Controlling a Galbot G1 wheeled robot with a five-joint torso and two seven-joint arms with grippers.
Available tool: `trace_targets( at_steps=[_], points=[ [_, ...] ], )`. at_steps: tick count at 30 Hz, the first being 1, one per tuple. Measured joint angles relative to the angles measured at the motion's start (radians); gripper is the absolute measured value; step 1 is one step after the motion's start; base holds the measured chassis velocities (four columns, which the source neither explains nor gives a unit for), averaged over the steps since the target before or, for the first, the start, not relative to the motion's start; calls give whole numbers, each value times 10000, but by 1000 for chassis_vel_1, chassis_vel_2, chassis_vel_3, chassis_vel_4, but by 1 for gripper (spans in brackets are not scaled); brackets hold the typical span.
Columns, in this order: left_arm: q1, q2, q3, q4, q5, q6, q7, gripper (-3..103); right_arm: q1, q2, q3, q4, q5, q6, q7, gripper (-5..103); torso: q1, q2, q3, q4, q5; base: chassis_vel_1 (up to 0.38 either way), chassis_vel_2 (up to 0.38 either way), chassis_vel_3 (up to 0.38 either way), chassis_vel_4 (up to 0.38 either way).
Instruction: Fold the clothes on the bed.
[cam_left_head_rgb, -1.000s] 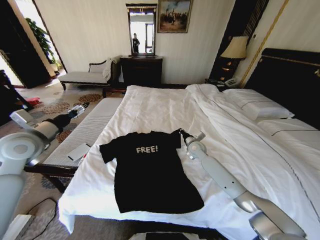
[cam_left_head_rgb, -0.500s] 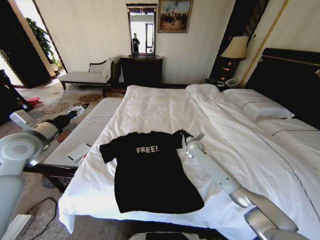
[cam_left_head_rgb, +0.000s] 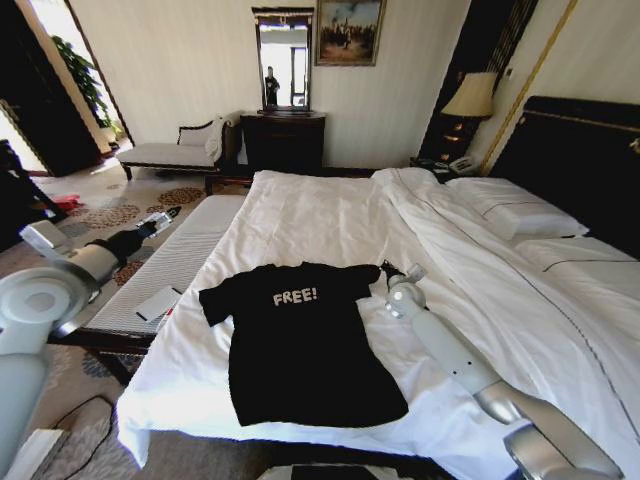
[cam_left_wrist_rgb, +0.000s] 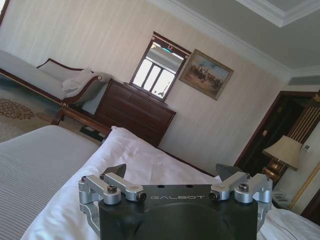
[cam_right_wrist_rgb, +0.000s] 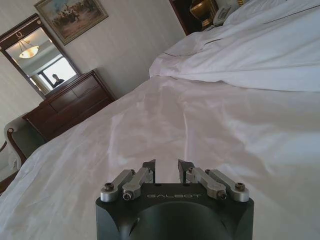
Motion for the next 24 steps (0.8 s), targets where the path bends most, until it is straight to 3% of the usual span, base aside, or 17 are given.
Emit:
trace_targets(
  at_steps=[2,6,8,11,13,20,24],
  points=[
    [1,-4,6,-12,0,1,0,100,-87,-44,47,109,24,3,1,25,0,0,0,0,0,0,0,0,0],
    [45,-6,-24,-40,1,5,0,100,-779,-309,350,732,302,6,114,47,0,0,-1,-1,-1,0,0,0,0],
    [53,-5,-33,-41,0,7,0,100,-949,-366,391,909,420,-8,133,47,0,0,0,-1,0,0,0,0,0],
    [76,3,-69,5,1,17,2,100,-1832,-610,487,1972,1219,-404,410,63,-1,0,0,-4,0,0,0,0,0],
    [76,3,-69,15,4,17,2,100,-1979,-618,486,2172,1387,-521,527,63,-1,0,0,-6,1,0,0,0,0],
    [47,-38,39,29,76,19,3,100,-2043,43,347,2600,2510,-938,1523,95,-1,1,-1,3,-1,0,0,0,0],
    [96,-21,-37,39,79,19,2,100,-1902,333,221,2196,2380,-941,1539,100,0,0,0,0,-1,0,0,0,0]
  ],
)
